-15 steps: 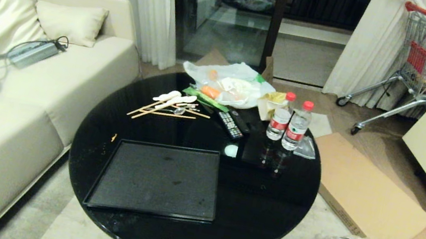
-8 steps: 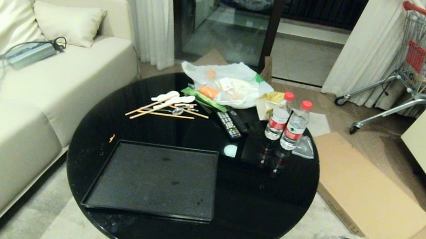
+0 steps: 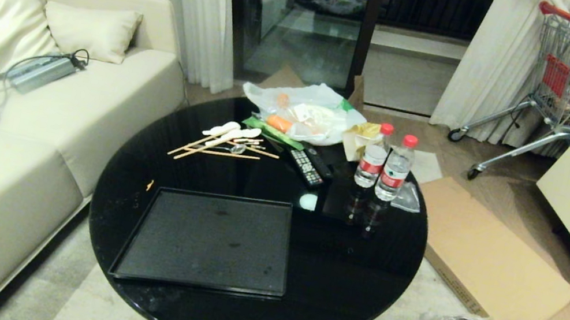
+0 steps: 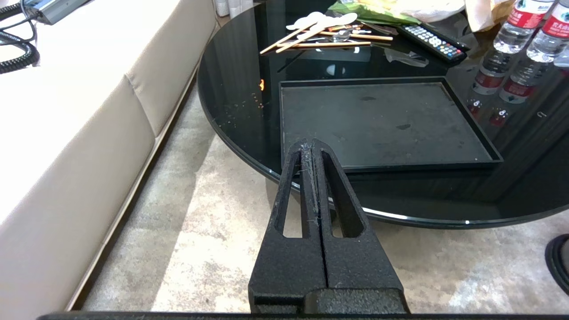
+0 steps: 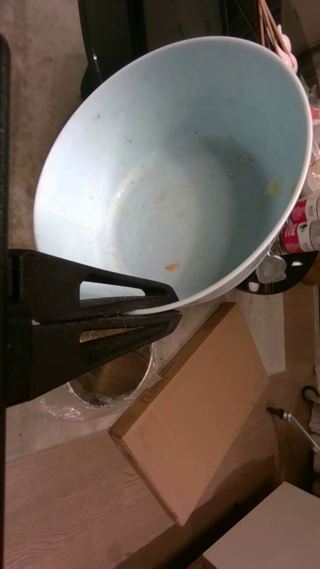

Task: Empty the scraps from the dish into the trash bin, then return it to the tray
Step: Put the bowl back to the table

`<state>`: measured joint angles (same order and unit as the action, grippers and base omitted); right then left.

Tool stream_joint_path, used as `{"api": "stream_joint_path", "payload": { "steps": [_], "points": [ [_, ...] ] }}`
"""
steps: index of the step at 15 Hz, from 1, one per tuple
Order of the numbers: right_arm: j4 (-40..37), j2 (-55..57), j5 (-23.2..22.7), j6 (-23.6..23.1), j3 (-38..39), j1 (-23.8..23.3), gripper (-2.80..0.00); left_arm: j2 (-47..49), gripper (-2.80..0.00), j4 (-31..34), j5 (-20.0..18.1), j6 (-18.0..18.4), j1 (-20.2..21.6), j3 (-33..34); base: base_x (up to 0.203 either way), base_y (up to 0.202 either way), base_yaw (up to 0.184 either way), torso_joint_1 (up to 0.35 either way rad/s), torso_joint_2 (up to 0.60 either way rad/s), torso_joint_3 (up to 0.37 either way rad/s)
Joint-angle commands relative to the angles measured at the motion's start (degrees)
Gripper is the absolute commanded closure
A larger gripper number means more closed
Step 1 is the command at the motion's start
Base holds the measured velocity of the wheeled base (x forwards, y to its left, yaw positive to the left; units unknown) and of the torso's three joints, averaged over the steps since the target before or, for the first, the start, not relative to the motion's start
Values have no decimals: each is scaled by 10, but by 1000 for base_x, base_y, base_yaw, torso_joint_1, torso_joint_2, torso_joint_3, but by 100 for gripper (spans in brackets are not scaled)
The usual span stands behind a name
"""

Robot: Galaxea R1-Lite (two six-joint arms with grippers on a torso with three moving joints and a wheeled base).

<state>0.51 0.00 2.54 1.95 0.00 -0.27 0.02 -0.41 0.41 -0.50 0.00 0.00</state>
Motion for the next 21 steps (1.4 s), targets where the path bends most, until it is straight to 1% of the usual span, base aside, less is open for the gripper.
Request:
{"api": "stream_joint_path", "payload": {
  "steps": [1, 5, 10, 21],
  "points": [
    [0, 0, 0, 1, 0, 0, 0, 0, 0, 0, 0, 0, 0, 0, 0, 0, 0, 0, 0, 0],
    [0, 0, 0, 0, -1, 0, 0, 0, 0, 0, 0, 0, 0, 0, 0, 0, 0, 0, 0, 0],
    [0, 0, -1, 0, 0, 0, 0, 0, 0, 0, 1, 1, 0, 0, 145, 0, 0, 6, 2, 1],
    [1, 0, -2, -5, 0, 0, 0, 0, 0, 0, 1, 0, 0, 0, 0, 0, 0, 0, 0, 0]
  ]
}}
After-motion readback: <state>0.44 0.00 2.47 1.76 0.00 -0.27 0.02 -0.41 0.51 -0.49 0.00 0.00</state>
